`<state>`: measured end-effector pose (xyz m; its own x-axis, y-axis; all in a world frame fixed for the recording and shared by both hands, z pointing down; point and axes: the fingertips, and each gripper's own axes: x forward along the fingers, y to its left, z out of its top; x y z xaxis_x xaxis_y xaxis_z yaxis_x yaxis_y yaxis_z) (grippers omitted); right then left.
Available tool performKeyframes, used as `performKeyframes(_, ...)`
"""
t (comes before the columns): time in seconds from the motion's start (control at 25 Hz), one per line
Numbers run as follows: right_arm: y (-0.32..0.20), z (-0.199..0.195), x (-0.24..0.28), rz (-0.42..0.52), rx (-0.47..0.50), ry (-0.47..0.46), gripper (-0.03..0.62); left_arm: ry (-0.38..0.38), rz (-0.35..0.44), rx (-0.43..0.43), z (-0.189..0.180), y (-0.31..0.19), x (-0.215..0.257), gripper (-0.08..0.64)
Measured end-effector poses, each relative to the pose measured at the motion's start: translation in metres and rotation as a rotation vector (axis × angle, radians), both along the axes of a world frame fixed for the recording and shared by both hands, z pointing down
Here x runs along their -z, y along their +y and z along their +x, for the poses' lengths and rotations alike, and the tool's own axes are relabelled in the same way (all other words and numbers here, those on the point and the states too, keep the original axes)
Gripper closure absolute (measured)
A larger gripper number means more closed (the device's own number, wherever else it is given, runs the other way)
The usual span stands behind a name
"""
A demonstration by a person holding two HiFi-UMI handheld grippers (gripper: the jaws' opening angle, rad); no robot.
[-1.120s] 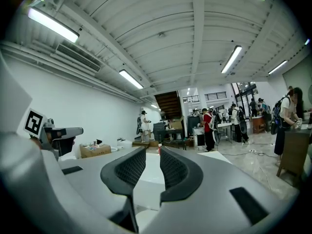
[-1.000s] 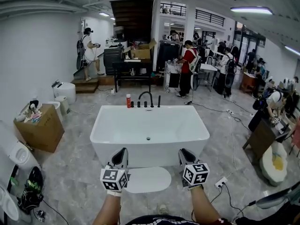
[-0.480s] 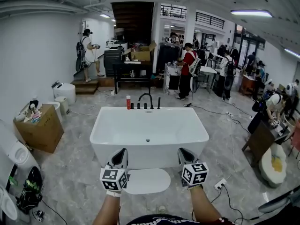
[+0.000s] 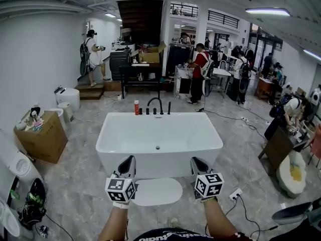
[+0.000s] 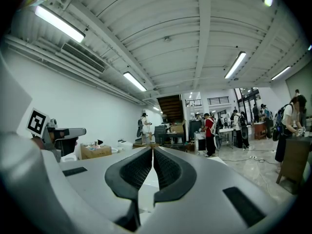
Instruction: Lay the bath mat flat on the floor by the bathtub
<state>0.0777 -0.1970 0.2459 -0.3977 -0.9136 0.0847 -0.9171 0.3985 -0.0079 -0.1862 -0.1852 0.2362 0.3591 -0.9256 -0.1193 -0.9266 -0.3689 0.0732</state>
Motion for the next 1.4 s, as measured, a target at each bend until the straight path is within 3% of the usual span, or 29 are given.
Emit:
performKeyframes(0.84, 0.012, 0.038, -0.006, -0.012, -0.070, 0.019, 0.566, 0.028, -0.036, -0.043, 0.035, -0.002, -0.013, 0.543)
performKeyframes(1.4, 0.017, 0.041, -0.004, -0.001, -0.072, 0.017, 0.567, 0.031, -0.037, -0.059, 0.042, 0.001, -0.011, 0.543)
